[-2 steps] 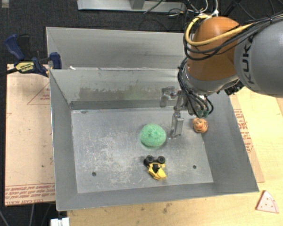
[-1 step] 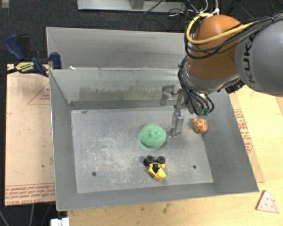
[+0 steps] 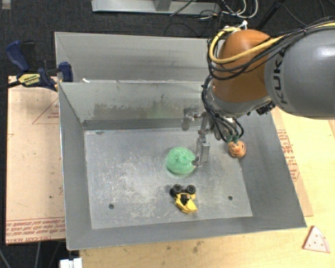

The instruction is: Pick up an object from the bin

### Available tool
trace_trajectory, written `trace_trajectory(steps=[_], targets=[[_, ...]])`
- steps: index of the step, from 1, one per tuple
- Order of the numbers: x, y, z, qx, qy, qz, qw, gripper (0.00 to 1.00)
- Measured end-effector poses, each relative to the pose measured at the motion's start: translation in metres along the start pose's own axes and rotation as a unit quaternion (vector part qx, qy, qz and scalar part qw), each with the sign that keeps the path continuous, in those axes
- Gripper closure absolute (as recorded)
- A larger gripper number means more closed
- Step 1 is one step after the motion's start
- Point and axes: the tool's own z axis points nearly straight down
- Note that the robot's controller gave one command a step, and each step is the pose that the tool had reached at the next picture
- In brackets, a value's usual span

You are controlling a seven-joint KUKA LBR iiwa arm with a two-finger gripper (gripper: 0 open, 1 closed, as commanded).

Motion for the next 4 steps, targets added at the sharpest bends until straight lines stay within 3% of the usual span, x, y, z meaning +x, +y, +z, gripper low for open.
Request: trace_trajectory(steps=[1, 2, 3, 4], targets=[[0.021, 0.013, 0.063, -0.001, 0.0030, -0.080, 0.9968, 0.00], [0.007, 0.020, 0.101, -0.002, 0.0005, -0.047, 0.9989, 1.00], [0.007, 0.020, 0.101, -0.002, 0.0006, -0.047, 0.9989, 1.00], [-0.035, 0.028, -0.019, -0.001, 0.0032, -0.035, 0.9994, 1.00]])
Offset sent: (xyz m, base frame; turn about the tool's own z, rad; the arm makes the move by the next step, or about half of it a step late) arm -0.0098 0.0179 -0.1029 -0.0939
